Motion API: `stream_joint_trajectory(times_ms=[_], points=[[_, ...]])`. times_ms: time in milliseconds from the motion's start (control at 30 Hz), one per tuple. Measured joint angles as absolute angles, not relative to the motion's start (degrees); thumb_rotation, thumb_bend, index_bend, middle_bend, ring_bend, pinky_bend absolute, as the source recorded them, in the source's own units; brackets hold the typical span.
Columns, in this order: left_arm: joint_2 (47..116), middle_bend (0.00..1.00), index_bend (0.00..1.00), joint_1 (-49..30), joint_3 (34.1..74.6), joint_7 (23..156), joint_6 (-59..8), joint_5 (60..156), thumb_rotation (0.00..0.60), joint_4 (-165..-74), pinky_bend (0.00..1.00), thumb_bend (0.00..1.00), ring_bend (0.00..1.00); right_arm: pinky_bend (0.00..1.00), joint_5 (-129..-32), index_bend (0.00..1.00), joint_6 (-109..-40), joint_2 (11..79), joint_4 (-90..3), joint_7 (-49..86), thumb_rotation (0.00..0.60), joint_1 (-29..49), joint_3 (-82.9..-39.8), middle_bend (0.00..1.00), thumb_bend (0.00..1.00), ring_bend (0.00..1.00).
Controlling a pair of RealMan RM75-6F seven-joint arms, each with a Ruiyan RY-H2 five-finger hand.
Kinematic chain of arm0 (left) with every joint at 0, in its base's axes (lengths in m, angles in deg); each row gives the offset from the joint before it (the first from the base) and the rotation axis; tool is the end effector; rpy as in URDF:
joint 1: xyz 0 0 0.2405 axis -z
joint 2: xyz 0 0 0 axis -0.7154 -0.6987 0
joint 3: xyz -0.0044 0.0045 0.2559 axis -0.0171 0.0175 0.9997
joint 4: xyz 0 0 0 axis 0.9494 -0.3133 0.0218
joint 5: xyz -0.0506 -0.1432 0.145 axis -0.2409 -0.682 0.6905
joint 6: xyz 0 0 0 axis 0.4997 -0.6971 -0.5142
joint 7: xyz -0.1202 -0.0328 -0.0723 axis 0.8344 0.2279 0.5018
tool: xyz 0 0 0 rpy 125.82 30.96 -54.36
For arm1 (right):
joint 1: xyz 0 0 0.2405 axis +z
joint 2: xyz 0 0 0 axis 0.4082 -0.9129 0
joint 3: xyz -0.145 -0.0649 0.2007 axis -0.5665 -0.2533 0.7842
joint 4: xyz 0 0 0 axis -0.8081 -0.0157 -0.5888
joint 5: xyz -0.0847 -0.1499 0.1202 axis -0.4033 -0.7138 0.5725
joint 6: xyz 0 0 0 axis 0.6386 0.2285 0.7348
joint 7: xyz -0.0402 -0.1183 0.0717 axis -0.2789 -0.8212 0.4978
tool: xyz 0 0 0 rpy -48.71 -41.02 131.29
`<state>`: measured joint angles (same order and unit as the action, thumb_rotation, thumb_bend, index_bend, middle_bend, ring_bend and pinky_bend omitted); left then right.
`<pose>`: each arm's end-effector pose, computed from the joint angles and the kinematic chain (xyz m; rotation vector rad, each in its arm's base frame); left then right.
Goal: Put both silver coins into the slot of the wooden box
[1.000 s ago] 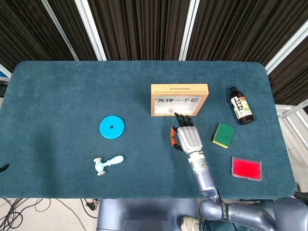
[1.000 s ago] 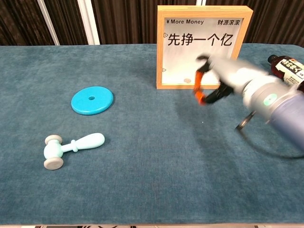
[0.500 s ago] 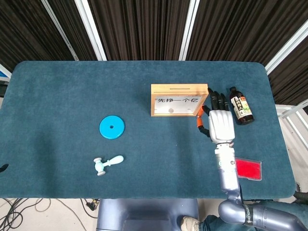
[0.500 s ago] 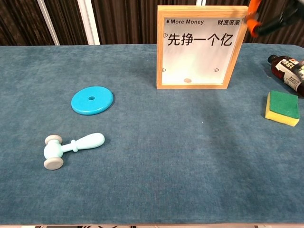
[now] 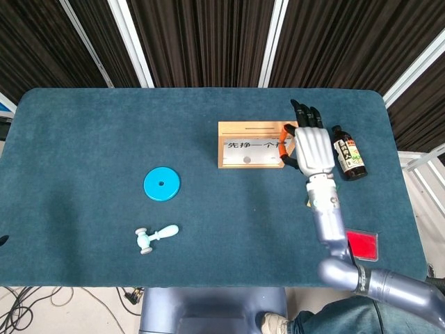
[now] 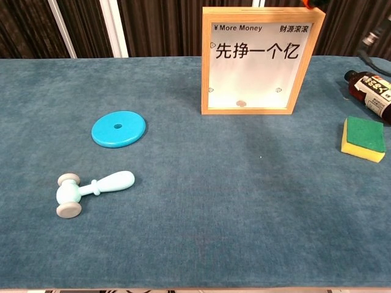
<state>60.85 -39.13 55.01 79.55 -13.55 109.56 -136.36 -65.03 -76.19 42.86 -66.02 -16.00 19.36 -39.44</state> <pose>-0.3708 0.1987 0.1909 -1.1547 -0.9456 -0.5260 -0.0864 -0.3982 0.1066 1.3829 -0.9087 1.1539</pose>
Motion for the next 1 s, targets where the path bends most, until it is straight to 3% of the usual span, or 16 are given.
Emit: stream_joint_trajectory(times_ms=[433, 633, 1000], points=[[62.07, 0.00, 0.00, -38.19, 54.03, 77.65, -14.84, 106.37, 0.600, -134.69, 0.00, 0.04, 0.00, 0.00, -47.66, 0.77, -67.06, 41.87, -55.79, -24.87, 0.600, 33.76, -37.58, 0.00, 0.52, 0.00], [62.64, 0.00, 0.00, -37.66, 53.78, 76.34, -15.63, 104.91, 0.600, -134.20, 0.00, 0.04, 0.00, 0.00, -38.71, 0.77, -65.18, 41.22, -53.47, -29.22, 0.600, 38.76, -39.58, 0.00, 0.52, 0.00], [62.88, 0.00, 0.00, -37.42, 53.78, 76.22, -15.62, 104.94, 0.600, -133.90, 0.00, 0.04, 0.00, 0.00, -30.72, 0.76, -65.62, 40.71, -52.05, -32.34, 0.600, 43.72, -43.29, 0.00, 0.52, 0.00]])
